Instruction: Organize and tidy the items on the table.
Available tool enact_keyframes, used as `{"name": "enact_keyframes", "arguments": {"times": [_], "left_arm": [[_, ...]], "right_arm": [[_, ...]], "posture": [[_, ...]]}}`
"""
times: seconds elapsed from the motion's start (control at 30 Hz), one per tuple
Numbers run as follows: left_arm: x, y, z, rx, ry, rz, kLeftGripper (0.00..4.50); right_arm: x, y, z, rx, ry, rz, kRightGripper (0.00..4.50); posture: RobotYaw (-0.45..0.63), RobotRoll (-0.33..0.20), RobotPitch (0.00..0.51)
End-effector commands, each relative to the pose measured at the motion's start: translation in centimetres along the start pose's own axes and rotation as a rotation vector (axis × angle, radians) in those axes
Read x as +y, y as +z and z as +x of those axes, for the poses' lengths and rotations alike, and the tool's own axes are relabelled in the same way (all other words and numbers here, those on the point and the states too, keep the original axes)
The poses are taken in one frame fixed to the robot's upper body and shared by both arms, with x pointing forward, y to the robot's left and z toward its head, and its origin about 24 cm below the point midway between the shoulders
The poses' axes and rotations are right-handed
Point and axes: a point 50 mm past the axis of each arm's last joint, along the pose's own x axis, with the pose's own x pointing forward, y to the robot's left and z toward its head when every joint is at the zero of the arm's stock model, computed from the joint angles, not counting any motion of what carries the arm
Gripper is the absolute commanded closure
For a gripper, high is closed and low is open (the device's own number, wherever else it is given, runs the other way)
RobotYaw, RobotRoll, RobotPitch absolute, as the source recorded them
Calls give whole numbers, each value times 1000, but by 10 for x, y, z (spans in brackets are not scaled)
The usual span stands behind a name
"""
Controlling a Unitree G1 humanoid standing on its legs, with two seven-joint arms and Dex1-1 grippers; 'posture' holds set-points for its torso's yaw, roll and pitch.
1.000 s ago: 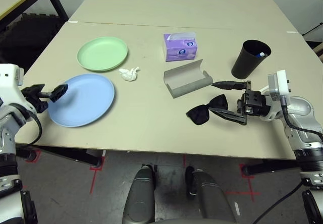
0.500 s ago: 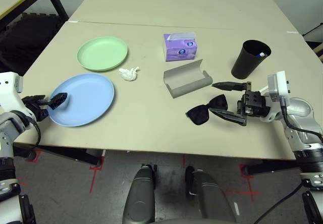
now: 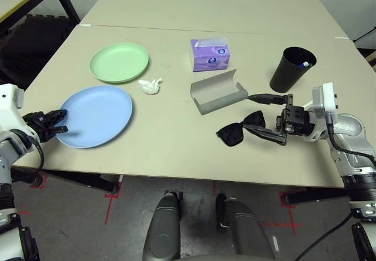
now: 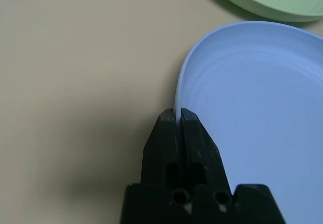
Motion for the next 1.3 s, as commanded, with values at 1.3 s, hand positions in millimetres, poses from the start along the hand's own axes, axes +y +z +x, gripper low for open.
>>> {"name": "enact_keyframes", "arguments": {"times": [1.3], "left_arm": [[-43, 95, 78, -246, 164, -193, 4494]], "right_arm": [[5, 0, 5, -3, 6, -13, 0]], "posture": [[113, 0, 178]]}}
